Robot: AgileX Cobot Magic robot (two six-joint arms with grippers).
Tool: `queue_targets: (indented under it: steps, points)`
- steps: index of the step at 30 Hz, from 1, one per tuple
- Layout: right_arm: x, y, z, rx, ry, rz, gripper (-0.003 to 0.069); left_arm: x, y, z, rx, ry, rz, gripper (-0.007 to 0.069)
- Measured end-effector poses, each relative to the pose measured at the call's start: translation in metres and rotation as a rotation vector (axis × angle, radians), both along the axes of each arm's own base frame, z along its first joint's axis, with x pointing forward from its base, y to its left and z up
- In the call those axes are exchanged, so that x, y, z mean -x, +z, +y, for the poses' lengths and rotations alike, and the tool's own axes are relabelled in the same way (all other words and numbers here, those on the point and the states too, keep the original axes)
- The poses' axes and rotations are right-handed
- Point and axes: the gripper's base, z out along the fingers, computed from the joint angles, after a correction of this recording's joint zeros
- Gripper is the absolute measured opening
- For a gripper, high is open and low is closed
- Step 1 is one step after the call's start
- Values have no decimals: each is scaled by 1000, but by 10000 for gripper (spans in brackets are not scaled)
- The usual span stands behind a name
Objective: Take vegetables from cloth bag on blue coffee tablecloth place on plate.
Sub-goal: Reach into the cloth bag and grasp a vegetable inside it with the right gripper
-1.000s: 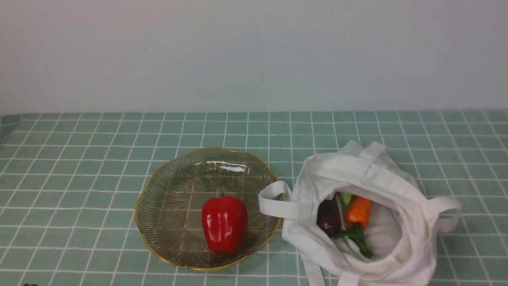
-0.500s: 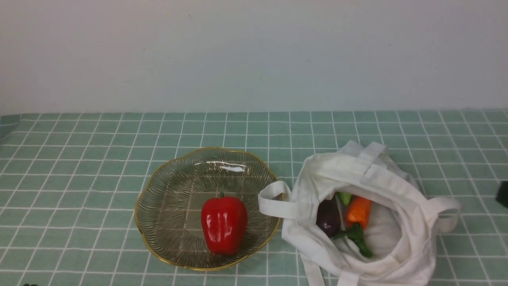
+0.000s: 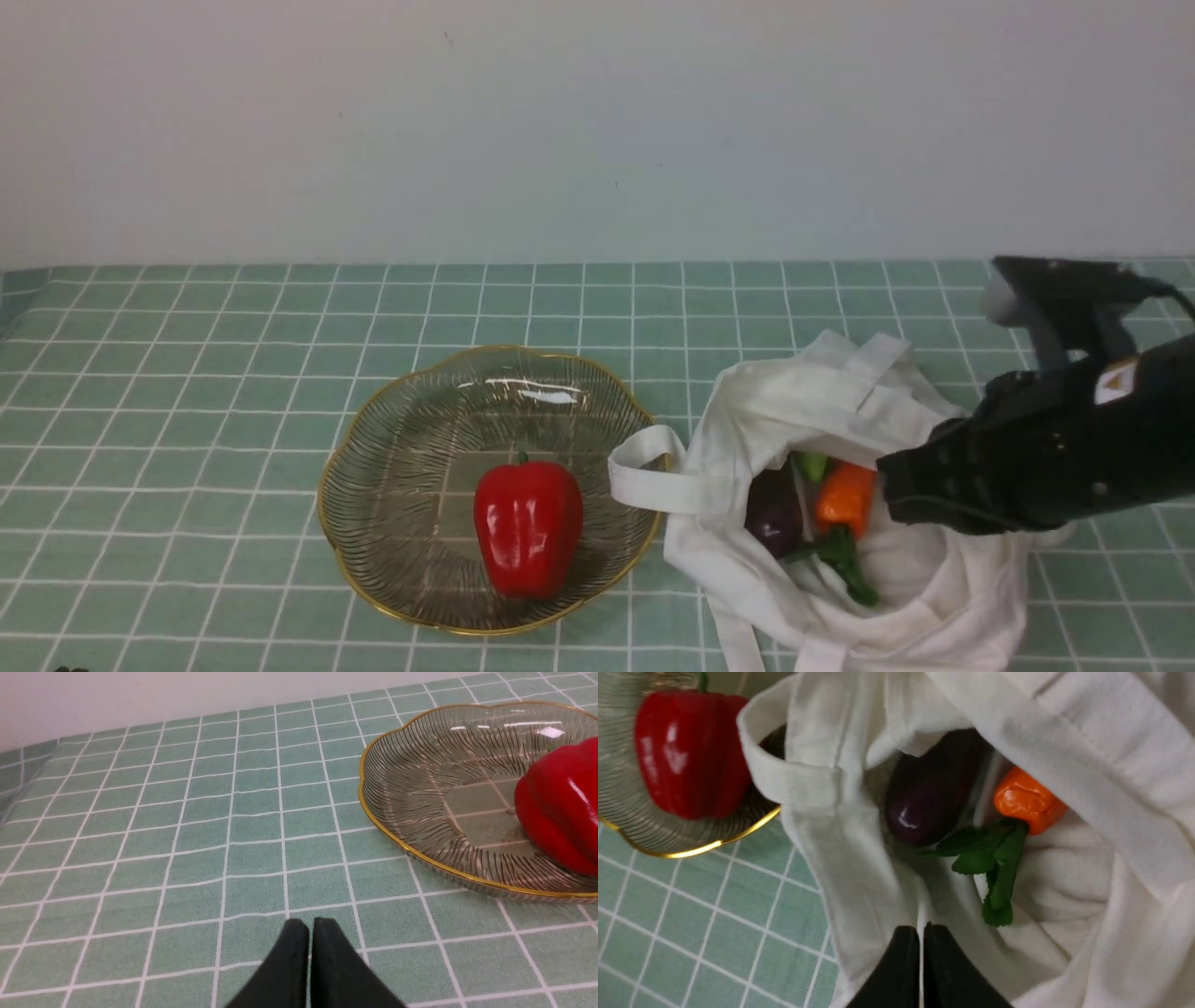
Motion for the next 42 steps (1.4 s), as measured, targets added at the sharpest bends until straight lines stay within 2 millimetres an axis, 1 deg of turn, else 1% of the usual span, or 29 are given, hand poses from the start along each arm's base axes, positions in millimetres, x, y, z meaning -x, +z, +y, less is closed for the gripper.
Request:
queue_targets:
  steps: [1,2,4,5,6,8,10,11,15,17,20,23,25,28,29,30,32,33,34,35,38,40,42]
  points:
    - [-4,-8,3,18,-11,16,25,0,0,0,0,0,0,-8]
    - [-4,-7,3,15,-17,16,27,0,0,0,0,0,0,-8]
    - [-15,-24,6,44,-44,47,71,0,0,0,0,0,0,-8]
    - [-20,-34,7,55,-58,63,111,0,0,0,0,0,0,-8]
    - [-24,-41,8,63,-61,74,134,0,0,0,0,0,0,-8]
    - [-29,-50,9,72,-68,77,190,0,0,0,0,0,0,-8]
    - [-36,-60,11,75,-82,73,269,0,0,0,0,0,0,-8]
    - [-40,-66,12,74,-95,68,326,0,0,0,0,0,0,-8]
    - [-48,-78,12,71,-135,58,446,0,0,0,0,0,0,-8]
    - [-54,-87,9,67,-184,67,514,0,0,0,0,0,0,-8]
    - [-61,-95,3,61,-240,79,558,0,0,0,0,0,0,-8]
    - [-68,-99,1,60,-256,78,569,0,0,0,0,0,0,-8]
    - [-77,-103,3,62,-259,82,573,0,0,0,0,0,0,-8]
    - [-86,-108,7,67,-256,97,566,0,0,0,0,0,0,-8]
    - [-86,-109,7,68,-256,100,563,0,0,0,0,0,0,-8]
    - [-88,-111,8,83,-244,124,536,0,0,0,0,0,0,-8]
    - [-89,-111,8,120,-213,159,443,0,0,0,0,0,0,-8]
    - [-89,-111,8,125,-209,166,416,0,0,0,0,0,0,-8]
    - [-88,-109,6,158,-184,187,329,0,0,0,0,0,0,-8]
    - [-87,-107,6,175,-174,198,322,0,0,0,0,0,0,-8]
    - [-80,-98,2,212,-160,235,335,0,0,0,0,0,0,-8]
    - [-74,-86,0,219,-155,252,335,0,0,0,0,0,0,-8]
    - [-63,-65,-3,215,-152,272,335,0,0,0,0,0,0,-8]
